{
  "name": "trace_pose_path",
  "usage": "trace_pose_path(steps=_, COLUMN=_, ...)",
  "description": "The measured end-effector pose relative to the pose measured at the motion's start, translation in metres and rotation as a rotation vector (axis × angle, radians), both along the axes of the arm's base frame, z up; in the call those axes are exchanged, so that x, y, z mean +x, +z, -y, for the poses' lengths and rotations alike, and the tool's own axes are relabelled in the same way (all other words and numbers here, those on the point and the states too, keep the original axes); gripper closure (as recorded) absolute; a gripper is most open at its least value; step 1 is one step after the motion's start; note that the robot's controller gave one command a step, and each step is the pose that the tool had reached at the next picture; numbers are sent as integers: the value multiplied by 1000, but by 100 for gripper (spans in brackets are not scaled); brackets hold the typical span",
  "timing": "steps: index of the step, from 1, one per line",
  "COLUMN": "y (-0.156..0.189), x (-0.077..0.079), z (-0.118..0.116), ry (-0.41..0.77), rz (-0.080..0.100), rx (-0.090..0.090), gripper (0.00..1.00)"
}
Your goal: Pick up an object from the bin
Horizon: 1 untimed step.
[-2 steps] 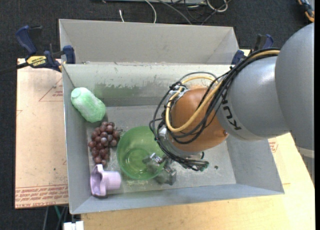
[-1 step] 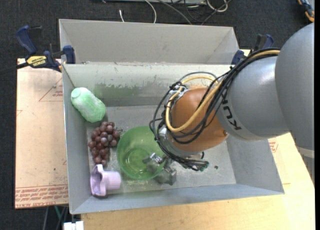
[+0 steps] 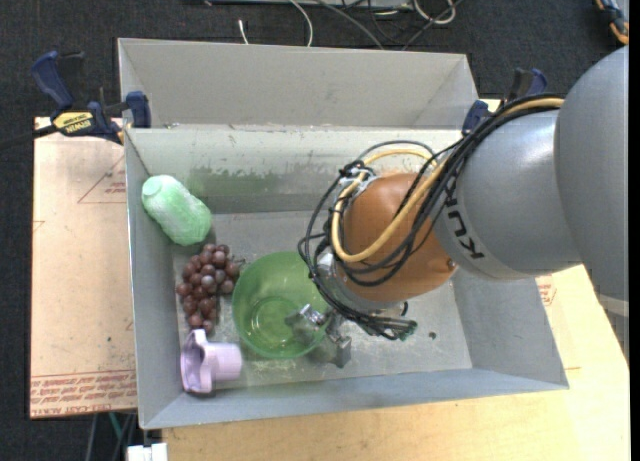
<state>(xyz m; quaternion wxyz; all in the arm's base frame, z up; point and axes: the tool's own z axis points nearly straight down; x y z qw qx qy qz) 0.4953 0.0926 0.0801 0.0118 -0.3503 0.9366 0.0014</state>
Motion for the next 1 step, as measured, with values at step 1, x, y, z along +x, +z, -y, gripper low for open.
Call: trace_pose_path(steps=1, y=22, x=0, z=-1, ry=-1, rz=0, rx=2, gripper=100)
